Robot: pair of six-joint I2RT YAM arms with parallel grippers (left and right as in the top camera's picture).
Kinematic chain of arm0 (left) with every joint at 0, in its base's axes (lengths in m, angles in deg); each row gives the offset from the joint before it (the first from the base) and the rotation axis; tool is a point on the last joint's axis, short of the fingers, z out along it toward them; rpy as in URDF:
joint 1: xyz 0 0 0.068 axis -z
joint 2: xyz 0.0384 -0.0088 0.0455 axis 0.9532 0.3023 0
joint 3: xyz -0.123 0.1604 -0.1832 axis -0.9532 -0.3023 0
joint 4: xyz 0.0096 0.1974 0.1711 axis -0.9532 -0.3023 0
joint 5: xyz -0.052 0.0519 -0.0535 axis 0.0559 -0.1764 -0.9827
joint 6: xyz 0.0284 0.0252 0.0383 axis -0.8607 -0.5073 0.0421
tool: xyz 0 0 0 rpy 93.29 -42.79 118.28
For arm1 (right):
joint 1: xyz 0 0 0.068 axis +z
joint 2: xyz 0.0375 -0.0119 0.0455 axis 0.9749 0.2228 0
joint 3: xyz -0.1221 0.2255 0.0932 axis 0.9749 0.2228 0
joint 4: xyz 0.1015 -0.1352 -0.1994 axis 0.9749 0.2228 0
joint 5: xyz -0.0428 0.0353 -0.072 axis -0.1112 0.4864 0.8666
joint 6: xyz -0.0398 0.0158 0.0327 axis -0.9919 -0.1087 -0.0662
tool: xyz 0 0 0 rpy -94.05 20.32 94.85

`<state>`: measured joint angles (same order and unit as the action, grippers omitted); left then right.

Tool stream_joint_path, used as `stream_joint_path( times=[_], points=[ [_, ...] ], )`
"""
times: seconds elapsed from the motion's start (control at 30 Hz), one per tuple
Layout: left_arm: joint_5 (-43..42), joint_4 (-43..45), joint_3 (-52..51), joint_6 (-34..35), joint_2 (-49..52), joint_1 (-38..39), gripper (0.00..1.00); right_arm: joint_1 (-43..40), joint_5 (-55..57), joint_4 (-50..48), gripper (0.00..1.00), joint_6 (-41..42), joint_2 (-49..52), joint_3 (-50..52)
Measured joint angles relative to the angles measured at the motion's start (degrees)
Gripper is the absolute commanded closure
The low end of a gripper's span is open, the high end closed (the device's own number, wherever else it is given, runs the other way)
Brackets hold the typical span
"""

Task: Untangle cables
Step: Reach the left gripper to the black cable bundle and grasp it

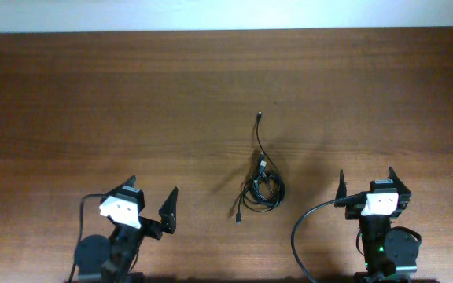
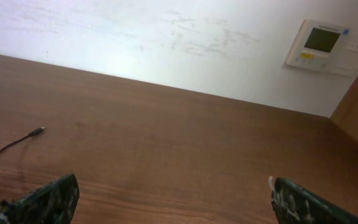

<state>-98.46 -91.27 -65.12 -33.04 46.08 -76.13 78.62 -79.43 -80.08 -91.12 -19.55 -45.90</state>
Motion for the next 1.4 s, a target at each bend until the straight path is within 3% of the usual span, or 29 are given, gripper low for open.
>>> stream_joint_path(
  times=[0.13,0.23,0.33,0.43,0.5,0.67,0.77,0.87,0.93,1.07,1.23,1.3,1.4],
  points=[
    [-6.86,-9.94,15.26,1.38,11.76,0.0,0.01,0.0,-0.09,0.04,0.02,0.0,0.2,0.0],
    [-14.93,-19.56,31.15,1.84,31.01,-0.07,0.01,0.04,-0.2,0.07,0.02,-0.04,0.26,0.0],
    [-32.35,-19.19,35.6,1.95,41.07,-0.15,0.01,0.04,-0.2,0.07,0.02,-0.02,0.31,0.0],
    [-39.3,-19.23,35.6,3.17,47.32,-0.09,0.04,0.04,-0.2,0.07,0.02,-0.07,0.33,0.0],
    [-34.23,-19.3,35.6,7.85,48.11,2.84,0.06,0.04,-0.2,0.07,0.02,-0.02,0.33,0.0],
    [-3.17,-19.58,35.74,19.96,49.4,24.63,0.12,0.04,-0.26,0.07,0.02,-0.04,0.33,0.0],
    [7.15,-19.63,35.78,25.11,56.06,33.11,0.21,0.04,-0.37,0.07,0.02,0.0,0.33,0.0],
    [9.53,-18.99,35.85,27.19,64.87,37.24,0.3,0.04,-0.39,0.07,0.02,-0.04,0.33,0.0],
    [10.6,-16.83,35.85,27.52,69.83,39.36,0.24,0.04,-0.37,0.07,0.02,-0.04,0.33,0.0],
    [13.11,-7.69,35.93,27.63,81.99,42.77,0.22,0.04,-0.39,0.07,0.02,-0.02,0.33,0.0],
    [14.21,-0.52,35.98,27.67,91.56,44.46,0.29,0.04,-0.39,0.07,0.02,-0.04,0.28,0.0],
    [15.58,-0.42,36.02,27.69,94.97,44.48,0.37,0.04,-0.37,0.07,0.02,-0.04,0.28,0.0],
    [16.31,0.63,37.16,27.63,96.76,44.48,0.63,0.04,-0.39,0.07,0.02,-0.04,0.28,0.0]
  ],
)
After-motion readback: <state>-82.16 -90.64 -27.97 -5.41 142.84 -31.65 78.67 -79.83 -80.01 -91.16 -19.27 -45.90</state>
